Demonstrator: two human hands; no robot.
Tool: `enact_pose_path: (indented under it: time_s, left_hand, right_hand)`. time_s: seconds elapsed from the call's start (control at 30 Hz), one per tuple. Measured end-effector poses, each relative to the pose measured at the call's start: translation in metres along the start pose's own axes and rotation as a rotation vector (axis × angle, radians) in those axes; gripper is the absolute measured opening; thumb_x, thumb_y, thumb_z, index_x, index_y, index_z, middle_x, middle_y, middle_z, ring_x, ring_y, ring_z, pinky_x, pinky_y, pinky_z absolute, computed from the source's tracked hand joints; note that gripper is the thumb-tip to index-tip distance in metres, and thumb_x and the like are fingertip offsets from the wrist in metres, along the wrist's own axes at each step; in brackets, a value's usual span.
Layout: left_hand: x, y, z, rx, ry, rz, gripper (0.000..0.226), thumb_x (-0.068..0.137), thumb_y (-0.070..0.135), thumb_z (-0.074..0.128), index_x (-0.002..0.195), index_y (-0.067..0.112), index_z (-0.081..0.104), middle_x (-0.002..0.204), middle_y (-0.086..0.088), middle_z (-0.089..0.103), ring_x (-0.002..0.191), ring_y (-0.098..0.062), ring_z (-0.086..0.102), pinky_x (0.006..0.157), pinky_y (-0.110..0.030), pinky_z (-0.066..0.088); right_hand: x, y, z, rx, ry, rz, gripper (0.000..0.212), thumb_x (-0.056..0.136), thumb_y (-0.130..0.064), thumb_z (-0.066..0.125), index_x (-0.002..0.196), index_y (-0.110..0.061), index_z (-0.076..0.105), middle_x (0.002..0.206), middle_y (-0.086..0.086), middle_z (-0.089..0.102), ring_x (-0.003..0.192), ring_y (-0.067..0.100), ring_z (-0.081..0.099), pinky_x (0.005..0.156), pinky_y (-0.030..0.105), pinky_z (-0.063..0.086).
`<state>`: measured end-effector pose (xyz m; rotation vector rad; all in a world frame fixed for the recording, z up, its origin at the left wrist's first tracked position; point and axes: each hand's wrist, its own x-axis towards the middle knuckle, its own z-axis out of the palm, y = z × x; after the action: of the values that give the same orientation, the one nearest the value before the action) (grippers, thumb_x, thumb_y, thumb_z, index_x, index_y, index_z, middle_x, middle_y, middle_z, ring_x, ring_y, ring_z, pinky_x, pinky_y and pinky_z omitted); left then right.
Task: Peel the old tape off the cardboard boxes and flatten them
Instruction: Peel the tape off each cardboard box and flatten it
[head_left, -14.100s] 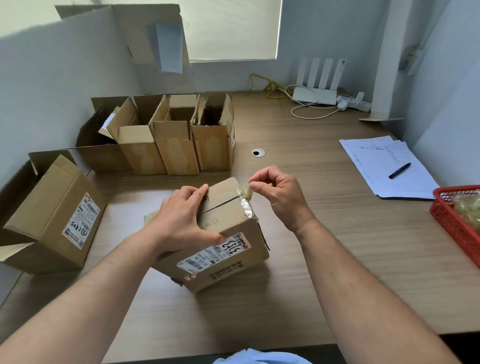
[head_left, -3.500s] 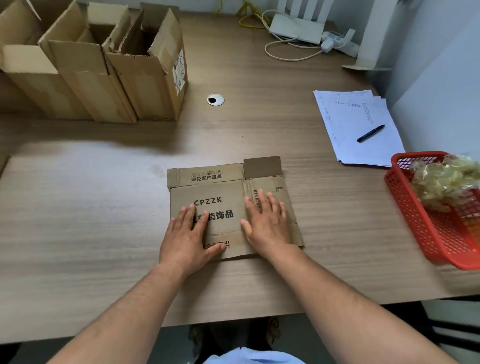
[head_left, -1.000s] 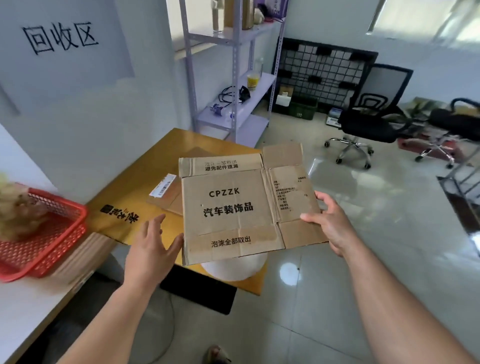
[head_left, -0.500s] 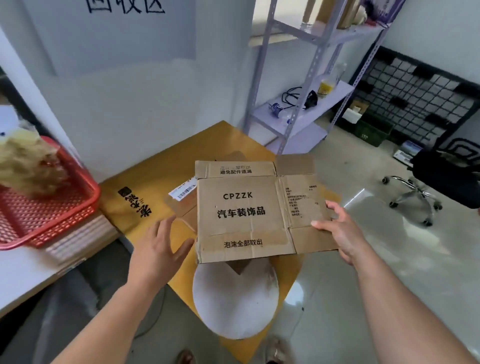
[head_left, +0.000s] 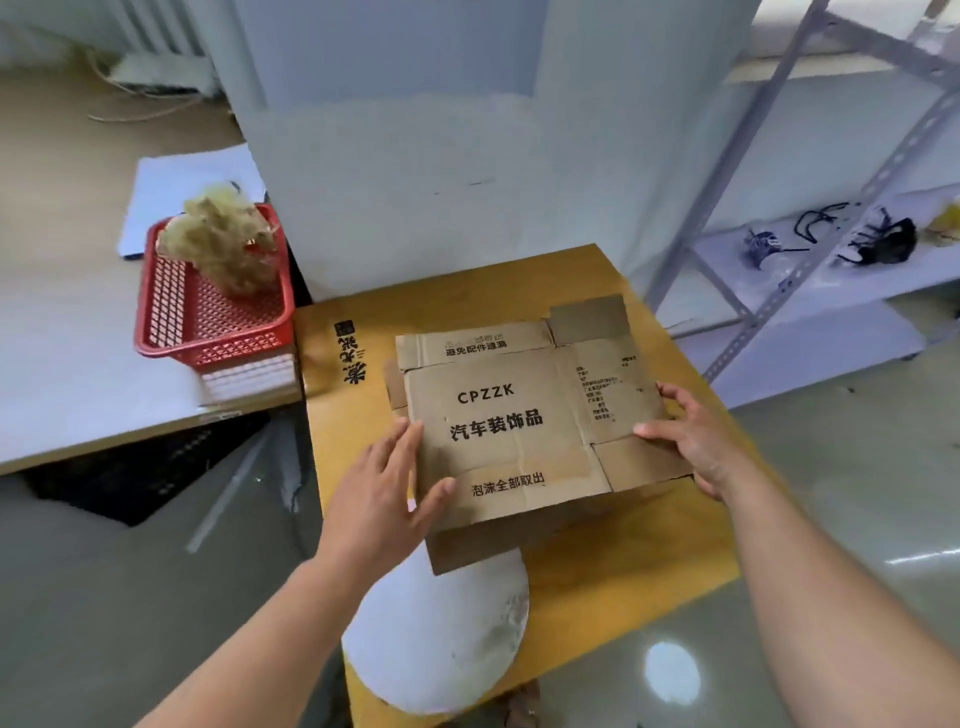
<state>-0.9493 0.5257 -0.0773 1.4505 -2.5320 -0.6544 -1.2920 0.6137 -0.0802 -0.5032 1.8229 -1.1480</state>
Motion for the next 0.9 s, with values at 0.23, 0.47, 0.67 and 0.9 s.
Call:
enact_pose_path:
  time_s: [0.23,0.47,0.67,0.9]
  left_hand:
    - [0.006,0.028,0.041,0.208,-0.080,0.000,0.081,0.090,0.067,0.034,0.153,0.029,0.002,0.161,0.006,0.002,0.148,-0.013,-0.001,0.116,-0.025,0.002]
    - [0.010,0.022,0.063,0.288,-0.251,-0.037,0.077,0.091,0.062,0.041,0.153,0.027,0.012,0.161,0.004,0.002,0.148,-0.015,0.001,0.117,-0.031,0.015]
    - [0.013,0.020,0.069,0.303,-0.256,-0.052,0.079,0.088,0.063,0.046,0.152,0.028,0.014,0.160,0.006,0.003,0.147,-0.015,0.003,0.111,-0.031,0.029]
    - [0.013,0.024,0.074,0.321,-0.233,-0.072,0.080,0.084,0.070,0.044,0.150,0.038,0.012,0.157,0.001,0.008,0.143,-0.021,0.006,0.106,-0.034,0.035]
  right_hand:
    - [0.031,0.011,0.000,-0.229,-0.084,-0.012,0.069,0.076,-0.006,0.074,0.134,-0.021,0.040,0.106,0.003,0.059,0.086,0.018,0.060,0.057,0.023,0.051]
    - [0.040,0.027,0.005,-0.567,-0.062,-0.024,0.071,0.081,-0.023,0.071,0.141,-0.022,0.033,0.135,0.007,0.051,0.111,0.026,0.054,0.087,0.038,0.049]
    - [0.024,0.029,0.034,-1.211,0.223,-0.372,0.078,0.081,-0.023,0.069,0.145,-0.023,0.023,0.141,0.011,0.035,0.127,0.030,0.038,0.102,0.042,0.038]
    - [0.018,0.043,0.083,-1.352,-0.126,-0.404,0.072,0.088,-0.067,0.035,0.148,-0.044,0.001,0.159,0.001,-0.010,0.146,0.028,-0.011,0.115,0.051,-0.003]
